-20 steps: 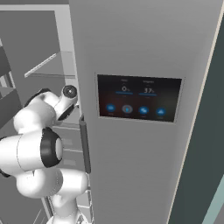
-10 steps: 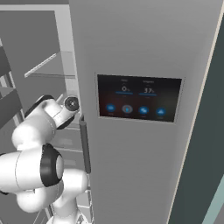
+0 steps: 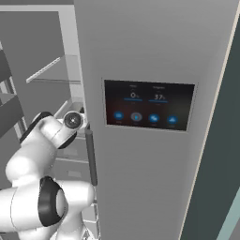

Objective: Take the mushroom, peach, and broccoli from the freezer and place them in the bowl on the counter.

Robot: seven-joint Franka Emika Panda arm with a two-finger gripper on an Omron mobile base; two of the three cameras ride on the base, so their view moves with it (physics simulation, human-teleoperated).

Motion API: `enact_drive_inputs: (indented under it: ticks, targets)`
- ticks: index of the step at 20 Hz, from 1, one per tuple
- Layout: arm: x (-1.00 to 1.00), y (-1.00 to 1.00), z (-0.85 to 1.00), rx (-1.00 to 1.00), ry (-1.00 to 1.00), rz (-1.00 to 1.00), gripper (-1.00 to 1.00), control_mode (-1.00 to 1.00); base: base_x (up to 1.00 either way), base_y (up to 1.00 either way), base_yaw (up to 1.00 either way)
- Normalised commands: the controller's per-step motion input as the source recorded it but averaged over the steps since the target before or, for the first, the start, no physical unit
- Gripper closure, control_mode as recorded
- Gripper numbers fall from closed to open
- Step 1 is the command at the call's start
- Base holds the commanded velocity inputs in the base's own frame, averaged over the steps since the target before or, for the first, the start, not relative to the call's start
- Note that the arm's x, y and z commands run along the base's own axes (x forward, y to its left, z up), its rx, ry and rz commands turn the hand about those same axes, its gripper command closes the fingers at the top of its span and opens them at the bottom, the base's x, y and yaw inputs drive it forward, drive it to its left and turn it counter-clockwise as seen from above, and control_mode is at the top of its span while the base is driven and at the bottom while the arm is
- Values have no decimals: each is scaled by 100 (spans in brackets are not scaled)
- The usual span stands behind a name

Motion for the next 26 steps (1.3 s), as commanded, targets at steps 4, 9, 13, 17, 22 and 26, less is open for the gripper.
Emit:
enact_drive_inputs:
  ticks: [4, 9, 13, 17, 22, 26]
  targets:
    - [-27, 0, 18, 0, -2, -8, 100, -100, 0, 0, 0]
    - [-26, 0, 29, 0, 0, -9, 100, -100, 0, 0, 0]
    - [-24, 0, 37, 0, 0, -8, 100, -100, 0, 0, 0]
    - [-32, -3, 41, 0, 0, -4, 100, -100, 0, 0, 0]
    - [-42, -19, 37, 0, 0, 0, 100, -100, 0, 0, 0]
    - [-43, -19, 38, 0, 0, 0, 100, -100, 0, 0, 0]
